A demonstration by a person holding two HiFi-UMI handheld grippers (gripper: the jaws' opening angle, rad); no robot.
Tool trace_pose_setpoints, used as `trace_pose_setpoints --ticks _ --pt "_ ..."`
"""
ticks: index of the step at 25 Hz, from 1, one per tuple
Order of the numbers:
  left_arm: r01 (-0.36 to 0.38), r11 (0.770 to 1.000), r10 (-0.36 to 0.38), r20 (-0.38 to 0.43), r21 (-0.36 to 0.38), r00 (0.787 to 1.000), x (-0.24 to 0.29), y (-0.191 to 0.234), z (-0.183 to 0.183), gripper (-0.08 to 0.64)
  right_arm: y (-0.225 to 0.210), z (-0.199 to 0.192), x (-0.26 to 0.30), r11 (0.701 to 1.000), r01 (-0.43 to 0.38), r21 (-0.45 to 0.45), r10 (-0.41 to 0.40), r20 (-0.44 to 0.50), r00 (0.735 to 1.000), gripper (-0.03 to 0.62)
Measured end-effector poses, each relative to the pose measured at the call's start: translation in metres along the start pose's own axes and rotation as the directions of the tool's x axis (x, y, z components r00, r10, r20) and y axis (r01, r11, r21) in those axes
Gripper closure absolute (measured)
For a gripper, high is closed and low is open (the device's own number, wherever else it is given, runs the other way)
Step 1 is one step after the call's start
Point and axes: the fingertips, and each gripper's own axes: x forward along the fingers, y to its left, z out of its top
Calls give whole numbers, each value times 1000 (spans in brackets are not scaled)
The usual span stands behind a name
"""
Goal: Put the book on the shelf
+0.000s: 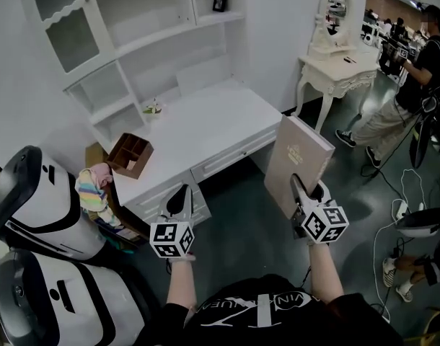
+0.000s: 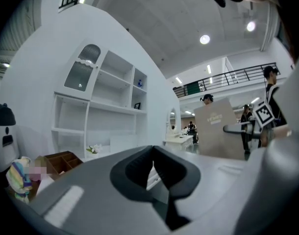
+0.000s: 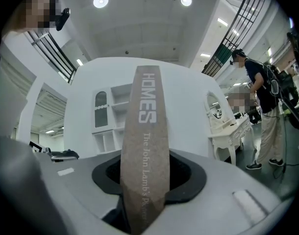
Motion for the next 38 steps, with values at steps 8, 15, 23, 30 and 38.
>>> trace_pose_setpoints --ticks 8,15,23,30,38 --pt "4 1000 -4 -19 -27 1000 30 13 -13 560 -15 -4 32 1000 11 9 -11 -8 1000 410" --pt "-21 1000 21 -29 -16 999 82 34 -18 560 -41 -6 98 999 -21 50 21 14 1000 410" --pt "-67 997 66 -40 -23 997 177 60 -10 560 -83 -1 203 996 -70 49 70 -5 998 410" --pt "-79 997 77 -39 -28 996 271 62 5 560 -134 16 285 994 -99 48 100 -18 995 410" --pt "-105 994 103 -43 -29 994 356 58 8 560 -186 20 359 989 -139 53 141 -45 989 410"
